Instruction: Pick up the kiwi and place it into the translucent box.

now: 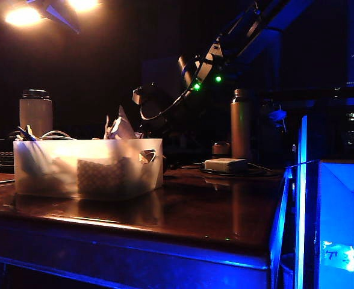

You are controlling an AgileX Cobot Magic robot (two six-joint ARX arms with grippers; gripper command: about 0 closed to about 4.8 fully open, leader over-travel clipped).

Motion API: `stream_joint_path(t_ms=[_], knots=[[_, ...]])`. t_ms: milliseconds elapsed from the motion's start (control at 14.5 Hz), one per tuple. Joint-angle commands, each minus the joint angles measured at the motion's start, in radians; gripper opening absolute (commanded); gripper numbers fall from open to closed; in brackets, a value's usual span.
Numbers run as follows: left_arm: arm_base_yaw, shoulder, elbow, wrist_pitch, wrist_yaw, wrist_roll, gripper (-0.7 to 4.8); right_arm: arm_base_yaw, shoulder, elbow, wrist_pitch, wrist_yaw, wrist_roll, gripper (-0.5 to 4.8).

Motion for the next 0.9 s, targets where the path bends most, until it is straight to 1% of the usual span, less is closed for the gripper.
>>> stream_joint_path(t_ms=[69,207,345,552,690,759,897], knots=[[0.000,-0.006,0.002,0.002,0.006,0.000,-0.05,-0.015,-0.001,0.068,-0.092,-0.008,0.002,4.30],[0.000,-0.006,0.002,0.002,0.006,0.000,-0.05,-0.038,-0.008,0.111,-0.154,-0.022,-0.014,4.30],[0.000,-0.006,0.002,0.002,0.006,-0.001,-0.05,-0.051,-0.007,0.116,-0.162,0.011,-0.087,4.27],[0.000,-0.006,0.002,0.002,0.006,-0.001,-0.05,-0.060,0.005,0.116,-0.222,0.015,-0.212,4.27],[0.000,-0.006,0.002,0.002,0.006,-0.001,-0.05,-0.060,0.006,0.116,-0.253,-0.027,-0.227,4.26],[0.000,-0.006,0.002,0.002,0.006,-0.001,-0.05,-0.059,0.006,0.116,-0.263,-0.030,-0.244,4.26],[0.000,-0.006,0.002,0.002,0.006,-0.001,-0.05,-0.058,0.006,0.116,-0.268,-0.078,-0.245,4.26]])
